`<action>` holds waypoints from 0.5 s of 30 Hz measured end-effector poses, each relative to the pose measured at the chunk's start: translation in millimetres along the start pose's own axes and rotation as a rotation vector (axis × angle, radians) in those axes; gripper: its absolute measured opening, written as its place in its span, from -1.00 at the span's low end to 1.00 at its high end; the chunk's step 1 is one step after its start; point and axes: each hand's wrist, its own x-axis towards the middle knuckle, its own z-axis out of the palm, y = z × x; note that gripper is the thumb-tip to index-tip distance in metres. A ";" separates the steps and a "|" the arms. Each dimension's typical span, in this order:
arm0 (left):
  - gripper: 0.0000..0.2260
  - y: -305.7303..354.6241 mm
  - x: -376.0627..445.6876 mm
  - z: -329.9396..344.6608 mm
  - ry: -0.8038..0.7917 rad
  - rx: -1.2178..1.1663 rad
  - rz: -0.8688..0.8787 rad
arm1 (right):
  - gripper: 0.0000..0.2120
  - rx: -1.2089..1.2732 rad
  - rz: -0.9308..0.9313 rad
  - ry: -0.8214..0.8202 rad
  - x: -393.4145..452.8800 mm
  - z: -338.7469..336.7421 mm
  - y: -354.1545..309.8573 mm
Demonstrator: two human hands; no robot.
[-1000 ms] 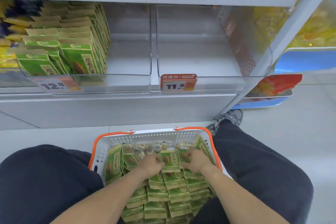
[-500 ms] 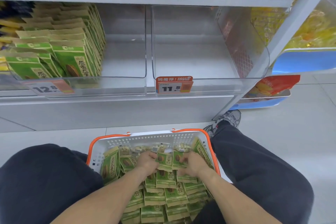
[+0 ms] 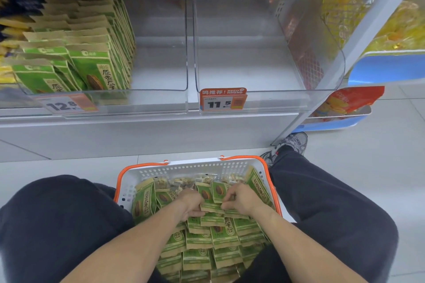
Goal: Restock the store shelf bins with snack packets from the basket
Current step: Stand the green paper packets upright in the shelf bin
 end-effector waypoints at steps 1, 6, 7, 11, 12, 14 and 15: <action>-0.59 -0.1 -0.1 0.1 -0.010 -0.038 -0.007 | -0.88 -0.014 -0.006 -0.002 -1.6 0.5 -0.2; -0.26 -4.8 -0.3 4.8 0.026 -0.017 0.058 | -0.72 -0.118 -0.085 -0.053 -8.3 0.0 1.7; -0.26 -6.4 -0.4 6.2 0.044 0.018 0.074 | -0.73 -0.134 -0.101 -0.066 -9.2 0.4 2.0; -0.39 -8.1 1.0 7.6 0.126 0.110 0.136 | -0.82 -0.145 -0.124 -0.098 -11.1 0.7 -0.7; -0.42 -7.5 0.3 7.0 0.133 0.116 0.134 | -0.83 -0.124 -0.112 -0.095 -10.6 1.0 -1.9; -0.47 -5.7 -3.4 4.4 0.136 0.120 0.121 | -0.83 -0.038 -0.066 -0.060 -7.5 0.1 -3.3; -0.49 -4.6 -5.2 3.0 0.131 0.125 0.123 | -0.82 0.006 -0.033 -0.035 -6.2 -1.6 -4.3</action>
